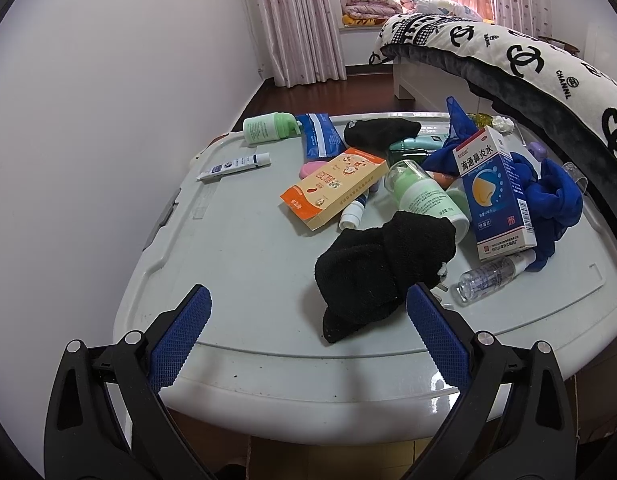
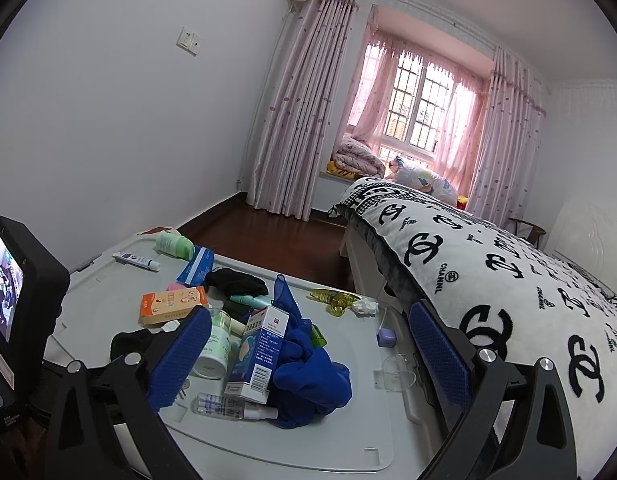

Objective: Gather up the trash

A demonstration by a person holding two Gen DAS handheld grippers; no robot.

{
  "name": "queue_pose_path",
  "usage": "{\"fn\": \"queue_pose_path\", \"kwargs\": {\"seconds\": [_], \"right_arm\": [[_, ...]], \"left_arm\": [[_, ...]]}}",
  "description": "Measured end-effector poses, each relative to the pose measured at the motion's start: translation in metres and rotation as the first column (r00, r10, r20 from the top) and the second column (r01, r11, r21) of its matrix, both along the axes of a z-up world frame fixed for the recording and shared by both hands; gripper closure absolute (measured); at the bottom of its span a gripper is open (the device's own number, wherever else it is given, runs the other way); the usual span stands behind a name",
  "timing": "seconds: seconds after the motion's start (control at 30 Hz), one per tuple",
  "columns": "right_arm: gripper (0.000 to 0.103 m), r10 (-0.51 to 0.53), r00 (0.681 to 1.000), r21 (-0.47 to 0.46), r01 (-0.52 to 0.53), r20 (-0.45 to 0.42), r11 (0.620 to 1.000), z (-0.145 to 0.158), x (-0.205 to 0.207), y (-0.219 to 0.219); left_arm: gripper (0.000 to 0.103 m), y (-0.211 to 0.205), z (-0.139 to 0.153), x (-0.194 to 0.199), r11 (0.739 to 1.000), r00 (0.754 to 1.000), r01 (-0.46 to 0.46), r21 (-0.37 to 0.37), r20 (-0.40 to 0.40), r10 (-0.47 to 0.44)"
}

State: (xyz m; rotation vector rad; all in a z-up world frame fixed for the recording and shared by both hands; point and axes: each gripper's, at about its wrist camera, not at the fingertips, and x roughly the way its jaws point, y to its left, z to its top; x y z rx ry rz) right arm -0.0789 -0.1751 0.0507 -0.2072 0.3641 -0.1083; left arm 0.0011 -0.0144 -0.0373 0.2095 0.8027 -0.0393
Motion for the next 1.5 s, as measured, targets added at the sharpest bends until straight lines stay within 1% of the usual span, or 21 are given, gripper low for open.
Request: {"fn": "queue_pose_path", "kwargs": {"seconds": [0.5,0.67,0.8,0.9,1.03,1.1,1.2,1.23,1.27,1.3,1.33,1.4,1.43,1.5], "right_arm": [[0.005,-0.006,1.000,0.006,0.006,0.014,1.000,0.004,-0.003,-0.006],[0.005,-0.019,1.000,0.003,0.019,0.024,1.000,0.006,-0.004,-0.009],[0.005,-0.034,0.999,0.023,0.034,0.025,0.999,0.009,-0.004,-0.018],[0.005,-0.046,0.998,0.036,0.045,0.030,0.998,0.012,-0.001,-0.023],[0.005,-0.058,0.998,0.068,0.056,0.039,0.996,0.017,0.000,-0.034],[0.005,-0.063,0.997,0.092,0.059,0.040,0.994,0.019,0.001,-0.040],[0.005,-0.074,0.997,0.131,0.069,0.036,0.989,0.022,0.001,-0.050],[0.005,-0.078,0.996,0.142,0.072,0.038,0.987,0.022,0.001,-0.053],[0.005,-0.080,0.996,0.147,0.074,0.039,0.986,0.023,0.000,-0.056],[0.005,-0.083,0.996,0.149,0.076,0.039,0.986,0.023,0.000,-0.057],[0.005,-0.086,0.995,0.153,0.079,0.040,0.985,0.023,0.000,-0.059],[0.005,-0.086,0.995,0.161,0.079,0.041,0.984,0.024,0.000,-0.061],[0.005,-0.086,0.996,0.168,0.078,0.039,0.983,0.023,0.001,-0.063],[0.005,-0.088,0.996,0.179,0.080,0.035,0.980,0.023,0.002,-0.065]], "left_arm": [[0.007,-0.002,-0.003,0.000,1.000,1.000,-0.004,0.004,-0.007,0.004],[0.007,-0.002,-0.005,0.000,1.000,1.000,0.022,-0.009,-0.015,-0.022],[0.007,-0.004,-0.014,0.000,0.990,0.992,0.110,-0.083,-0.050,-0.114],[0.007,-0.010,-0.016,0.003,0.985,0.985,0.150,-0.091,-0.067,-0.156],[0.007,-0.016,-0.018,0.010,0.981,0.983,0.164,-0.107,-0.063,-0.171],[0.007,-0.021,-0.024,0.021,0.982,0.982,0.157,-0.109,-0.086,-0.166],[0.008,-0.027,-0.037,0.039,0.990,0.985,0.125,-0.070,-0.109,-0.132],[0.010,-0.028,-0.040,0.043,0.992,0.987,0.113,-0.057,-0.111,-0.118],[0.016,-0.027,-0.042,0.046,0.993,0.987,0.105,-0.053,-0.113,-0.110],[0.033,-0.025,-0.044,0.048,0.993,0.988,0.102,-0.064,-0.112,-0.109],[0.053,-0.021,-0.042,0.049,0.991,0.988,0.095,-0.093,-0.113,-0.106],[0.077,-0.013,-0.041,0.051,0.995,0.989,0.044,-0.092,-0.134,-0.056],[0.082,-0.010,-0.042,0.052,0.994,0.988,0.034,-0.102,-0.145,-0.048],[0.085,-0.001,-0.041,0.047,0.993,0.990,0.015,-0.115,-0.137,-0.031]]}}
